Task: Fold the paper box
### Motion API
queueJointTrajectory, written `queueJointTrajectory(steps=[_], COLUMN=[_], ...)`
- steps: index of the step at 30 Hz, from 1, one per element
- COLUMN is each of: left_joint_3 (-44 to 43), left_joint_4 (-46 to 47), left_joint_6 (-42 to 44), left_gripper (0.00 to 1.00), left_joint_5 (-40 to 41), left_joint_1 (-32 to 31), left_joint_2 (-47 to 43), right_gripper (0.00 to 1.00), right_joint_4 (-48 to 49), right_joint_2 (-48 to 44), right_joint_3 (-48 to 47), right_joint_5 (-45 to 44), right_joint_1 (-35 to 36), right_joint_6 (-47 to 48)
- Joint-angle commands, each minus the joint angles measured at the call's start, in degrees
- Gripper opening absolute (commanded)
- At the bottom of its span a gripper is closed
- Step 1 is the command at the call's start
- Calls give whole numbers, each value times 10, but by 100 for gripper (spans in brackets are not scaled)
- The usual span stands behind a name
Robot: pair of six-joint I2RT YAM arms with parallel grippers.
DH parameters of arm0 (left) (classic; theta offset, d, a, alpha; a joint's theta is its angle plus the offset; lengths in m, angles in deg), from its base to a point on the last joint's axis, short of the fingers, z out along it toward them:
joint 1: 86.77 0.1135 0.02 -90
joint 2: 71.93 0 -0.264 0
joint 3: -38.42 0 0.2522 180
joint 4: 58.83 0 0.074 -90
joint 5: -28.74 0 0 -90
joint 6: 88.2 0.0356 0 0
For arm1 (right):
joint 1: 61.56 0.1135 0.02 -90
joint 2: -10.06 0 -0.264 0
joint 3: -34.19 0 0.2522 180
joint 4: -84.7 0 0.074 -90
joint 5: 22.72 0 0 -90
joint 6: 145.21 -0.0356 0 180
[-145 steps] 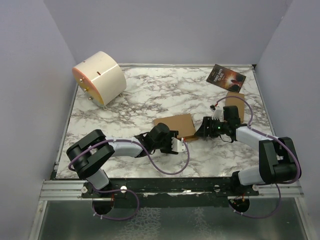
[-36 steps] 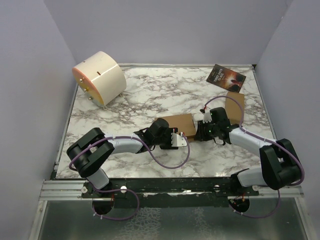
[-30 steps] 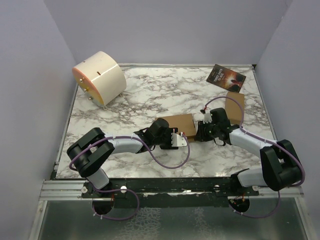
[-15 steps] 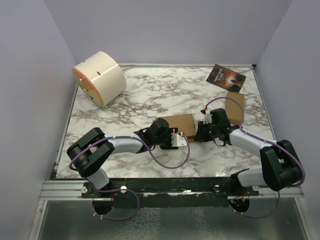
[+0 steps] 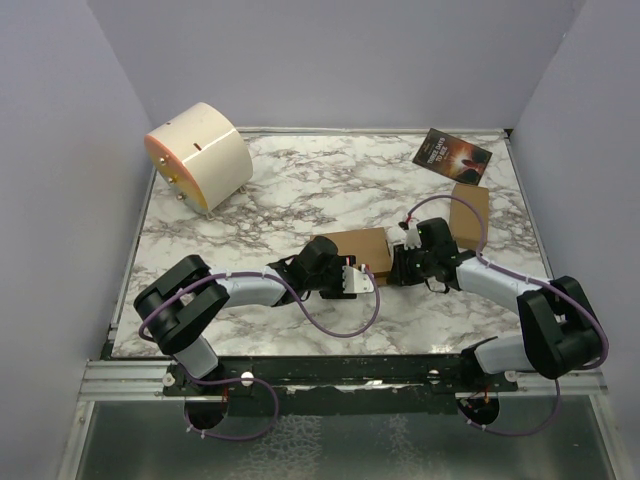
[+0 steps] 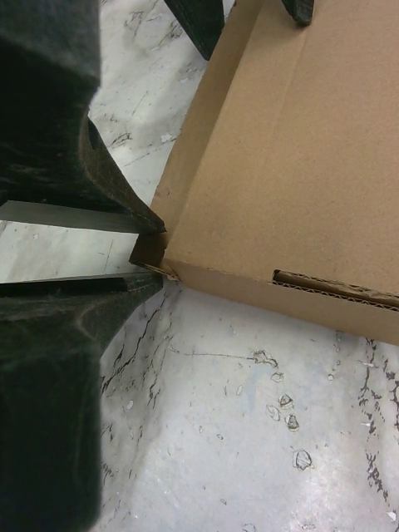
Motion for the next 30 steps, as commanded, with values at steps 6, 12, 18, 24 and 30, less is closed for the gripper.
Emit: queueJointTrajectory(steps=[6, 12, 18, 24, 30], left_joint_3=[-12, -13, -13, -13, -13], left_joint_4=[-25, -26, -27, -28, -30], left_joint_6=[-9, -11, -10, -10, -10], left_gripper=[53, 53, 53, 53, 53], left_joint_5=[-36, -38, -39, -41, -42], left_joint_1=[1, 2, 3, 3, 3], left_joint_2=[20, 22, 21, 21, 22], right_gripper=[24, 22, 22, 32, 43], right_joint_4=[-13, -14, -17, -24, -36], right_joint_2=[10, 10, 9, -1, -15], right_joint_3=[5, 1, -4, -17, -32], right_joint_5=[-1, -9, -18, -25, -29], right_joint_1=[24, 31, 31, 31, 31], right_joint_6=[-9, -8, -7, 0, 3])
